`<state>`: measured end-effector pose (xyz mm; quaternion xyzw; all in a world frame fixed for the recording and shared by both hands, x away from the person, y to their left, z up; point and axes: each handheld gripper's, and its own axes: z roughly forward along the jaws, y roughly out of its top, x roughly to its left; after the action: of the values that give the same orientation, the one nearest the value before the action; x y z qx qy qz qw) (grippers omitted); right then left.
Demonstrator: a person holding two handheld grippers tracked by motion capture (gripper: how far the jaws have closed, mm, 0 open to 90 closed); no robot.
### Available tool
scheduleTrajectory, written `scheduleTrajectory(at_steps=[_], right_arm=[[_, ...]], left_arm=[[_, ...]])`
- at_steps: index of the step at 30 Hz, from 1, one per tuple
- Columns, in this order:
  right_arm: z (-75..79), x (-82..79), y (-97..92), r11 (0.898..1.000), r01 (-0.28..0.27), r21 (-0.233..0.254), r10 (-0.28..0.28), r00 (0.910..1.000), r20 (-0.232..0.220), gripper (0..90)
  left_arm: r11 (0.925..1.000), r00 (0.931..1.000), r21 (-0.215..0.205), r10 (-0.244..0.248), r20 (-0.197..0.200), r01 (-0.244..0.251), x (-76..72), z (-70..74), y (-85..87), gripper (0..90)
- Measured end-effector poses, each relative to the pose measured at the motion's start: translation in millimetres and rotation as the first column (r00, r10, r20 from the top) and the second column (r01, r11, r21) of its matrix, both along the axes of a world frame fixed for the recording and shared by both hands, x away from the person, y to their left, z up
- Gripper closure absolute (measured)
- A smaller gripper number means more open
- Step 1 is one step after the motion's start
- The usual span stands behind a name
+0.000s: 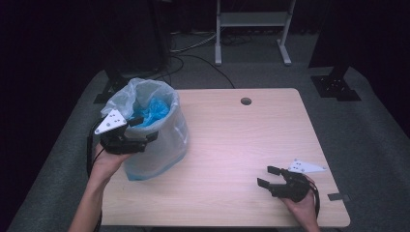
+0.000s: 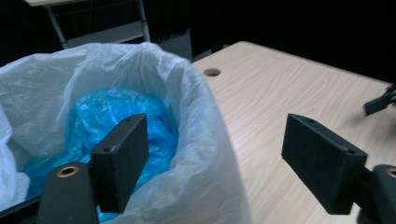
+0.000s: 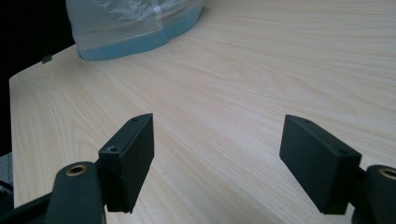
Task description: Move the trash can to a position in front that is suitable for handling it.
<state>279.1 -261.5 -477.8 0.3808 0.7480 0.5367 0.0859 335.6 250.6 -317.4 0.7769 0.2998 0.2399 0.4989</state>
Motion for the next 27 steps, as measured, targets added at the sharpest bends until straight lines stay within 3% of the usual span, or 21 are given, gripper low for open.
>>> scheduleTrajectory(at_steps=[2,6,15,17,27], right_arm=[[-0.3,-0.1,-0.5,1.0,0.0,0.002,0.0,1.0,-0.005,25.1],[-0.5,-0.2,-0.5,1.0,-0.003,0.006,0.004,1.0,-0.005,25.2],[0.3,-1.1,-2.1,1.0,-0.003,0.013,0.003,1.0,0.001,25.1],[0.3,-1.2,-1.9,1.0,-0.004,0.013,0.004,1.0,0.002,25.2],[-0.4,-1.0,-1.2,1.0,-0.007,0.015,0.007,1.0,-0.002,25.1]], left_arm=[[0.9999,0.9997,0.003,-0.016,-0.018,0.017,3.1,-2.1,0.7,32.5],[0.9993,0.9993,0.033,-0.016,-0.034,0.017,8.7,-6.7,0.3,39.2],[0.9938,0.9988,0.109,0.026,-0.041,-0.021,14.7,-10.3,-4.8,47.8],[0.9919,0.9991,0.124,0.032,-0.028,-0.028,16.0,-12.8,-7.5,49.4],[0.9906,0.9993,0.136,-0.014,-0.035,0.019,21.2,-11.3,-22.7,65.8]])
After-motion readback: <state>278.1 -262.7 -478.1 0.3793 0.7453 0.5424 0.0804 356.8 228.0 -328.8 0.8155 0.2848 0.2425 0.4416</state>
